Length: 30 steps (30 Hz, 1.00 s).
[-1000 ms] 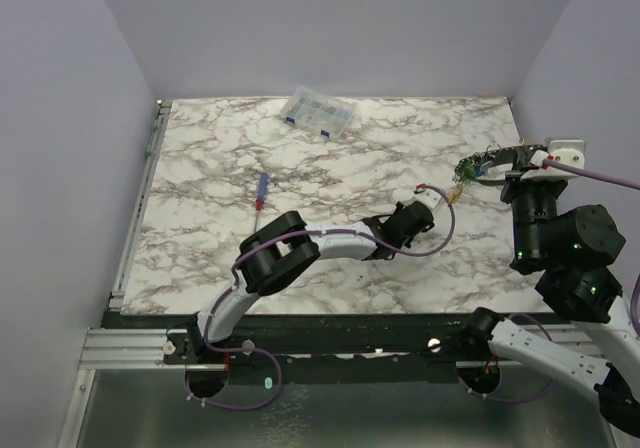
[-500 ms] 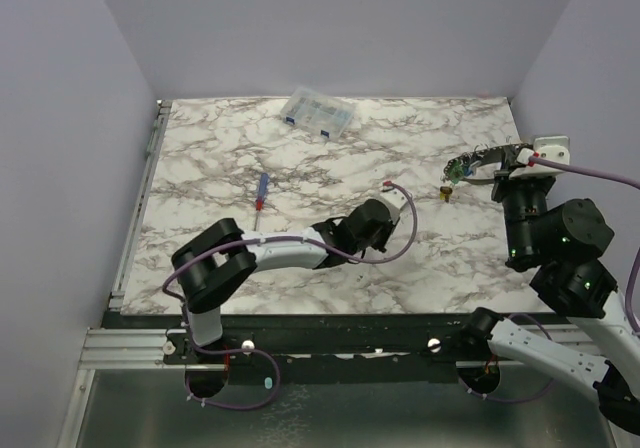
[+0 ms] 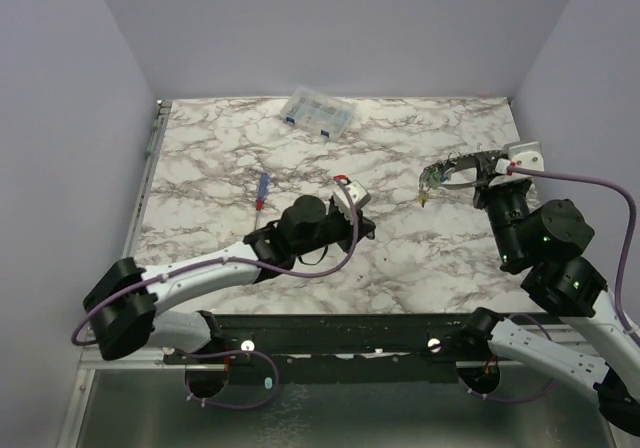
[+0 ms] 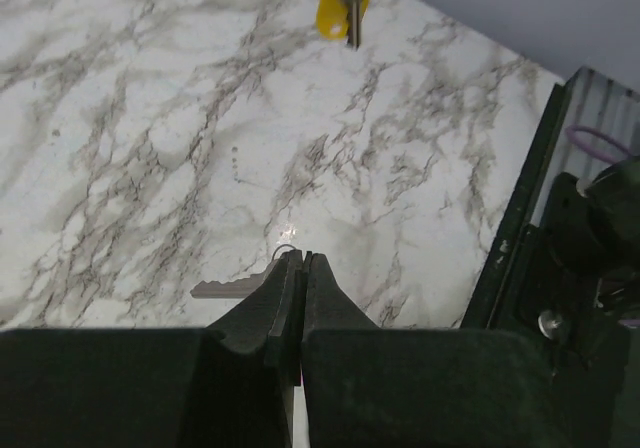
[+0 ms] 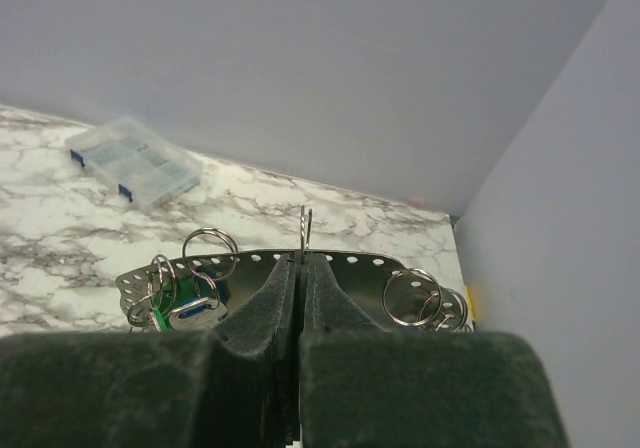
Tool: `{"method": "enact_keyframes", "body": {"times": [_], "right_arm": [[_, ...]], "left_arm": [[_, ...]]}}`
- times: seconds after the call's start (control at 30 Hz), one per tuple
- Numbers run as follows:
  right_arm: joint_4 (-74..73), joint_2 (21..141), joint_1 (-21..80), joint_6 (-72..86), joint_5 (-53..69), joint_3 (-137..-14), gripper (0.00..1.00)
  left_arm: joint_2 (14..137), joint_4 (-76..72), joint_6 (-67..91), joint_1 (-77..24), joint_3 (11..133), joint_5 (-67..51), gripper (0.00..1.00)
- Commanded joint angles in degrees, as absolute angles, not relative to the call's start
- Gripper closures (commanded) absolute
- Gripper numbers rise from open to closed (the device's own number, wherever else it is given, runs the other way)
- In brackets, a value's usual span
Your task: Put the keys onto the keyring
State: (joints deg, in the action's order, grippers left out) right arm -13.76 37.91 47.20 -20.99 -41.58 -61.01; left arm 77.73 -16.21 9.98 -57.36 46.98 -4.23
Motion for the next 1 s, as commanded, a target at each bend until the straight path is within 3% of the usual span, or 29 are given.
{"method": "enact_keyframes", "body": {"times": [0.0, 0.47, 0.83, 0.97], "right_arm": [[-13.8, 36.6, 47.3, -19.2, -35.0, -58.6, 1.0], [-10.1, 32.5, 47.3, -25.2, -13.5, -48.8, 1.0], [-8.3, 30.9, 47.3, -32.0, 1.8, -43.3, 1.0], [-8.5, 30.3, 47.3, -32.6, 5.5, -43.0, 1.0]], "left_arm": [[66.2, -14.1, 5.9, -56.9, 45.7, -8.5, 1.0], [44.0, -1.7, -10.2, -56.7, 42.1, -2.8, 1.0], [45.5, -2.1, -35.2, -56.7, 40.6, -3.4, 1.0], [48.2, -0.7, -37.0, -56.5, 42.8, -5.8, 1.0]]}}
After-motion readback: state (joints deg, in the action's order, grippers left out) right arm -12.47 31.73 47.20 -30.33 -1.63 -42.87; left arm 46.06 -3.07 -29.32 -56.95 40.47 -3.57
